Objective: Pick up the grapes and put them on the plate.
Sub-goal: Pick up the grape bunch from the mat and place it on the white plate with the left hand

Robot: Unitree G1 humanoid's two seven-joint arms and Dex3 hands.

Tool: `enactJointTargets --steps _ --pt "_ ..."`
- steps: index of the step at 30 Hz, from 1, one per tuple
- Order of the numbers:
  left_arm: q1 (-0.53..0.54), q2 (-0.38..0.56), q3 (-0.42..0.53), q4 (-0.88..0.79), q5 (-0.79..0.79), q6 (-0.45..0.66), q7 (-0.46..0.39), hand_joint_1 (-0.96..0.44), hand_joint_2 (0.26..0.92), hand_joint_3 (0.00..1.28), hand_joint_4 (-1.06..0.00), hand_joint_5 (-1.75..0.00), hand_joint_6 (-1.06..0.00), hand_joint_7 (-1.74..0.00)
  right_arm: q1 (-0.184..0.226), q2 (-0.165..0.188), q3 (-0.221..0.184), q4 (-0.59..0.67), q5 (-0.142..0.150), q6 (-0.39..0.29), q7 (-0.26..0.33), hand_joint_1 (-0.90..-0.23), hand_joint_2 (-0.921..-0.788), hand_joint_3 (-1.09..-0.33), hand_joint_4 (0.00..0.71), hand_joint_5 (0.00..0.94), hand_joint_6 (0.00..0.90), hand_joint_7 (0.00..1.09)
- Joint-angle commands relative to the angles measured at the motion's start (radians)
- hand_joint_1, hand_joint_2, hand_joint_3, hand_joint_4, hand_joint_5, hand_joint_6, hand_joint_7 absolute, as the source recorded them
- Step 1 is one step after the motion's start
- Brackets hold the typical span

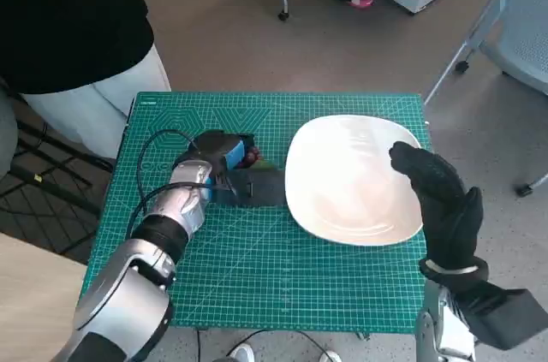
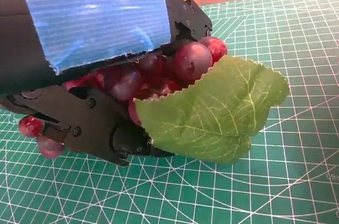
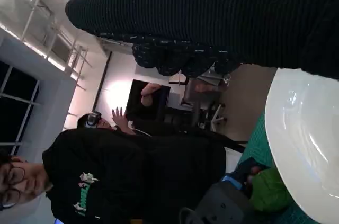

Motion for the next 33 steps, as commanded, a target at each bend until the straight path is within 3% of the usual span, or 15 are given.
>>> enactJointTargets --steps 1,17,27,33 --pt "0.031 0.006 0.003 0.024 -0.005 0.003 -0.010 0.00 0.921 0.27 -0.46 -1.44 -0.40 -1.36 0.007 0.002 0.003 0.011 -0.010 0.003 -0.005 -0.614 -0.921 -0.873 0.526 0.009 0.171 0.51" --pt "0.017 0.017 0.022 0.004 -0.018 -0.008 -0.021 0.00 0.921 0.28 -0.47 -1.47 -0.38 -1.33 0.012 0.004 0.006 0.008 -0.005 0.008 -0.002 -0.614 -0.921 -0.873 0.526 0.007 0.173 0.51" --pt "0.000 0.065 0.050 -0.100 -0.042 -0.026 -0.042 0.00 0.921 0.21 -0.52 -1.48 -0.50 -1.16 0.004 0.004 0.008 0.014 -0.004 0.016 -0.004 -0.614 -0.921 -0.874 0.525 0.006 0.174 0.51" --pt "0.031 0.121 0.075 -0.260 -0.049 -0.015 -0.072 0.00 0.921 0.20 -0.50 -1.53 -0.55 -1.07 0.003 0.006 0.010 0.010 -0.003 0.019 -0.005 -0.613 -0.921 -0.875 0.525 0.006 0.173 0.51"
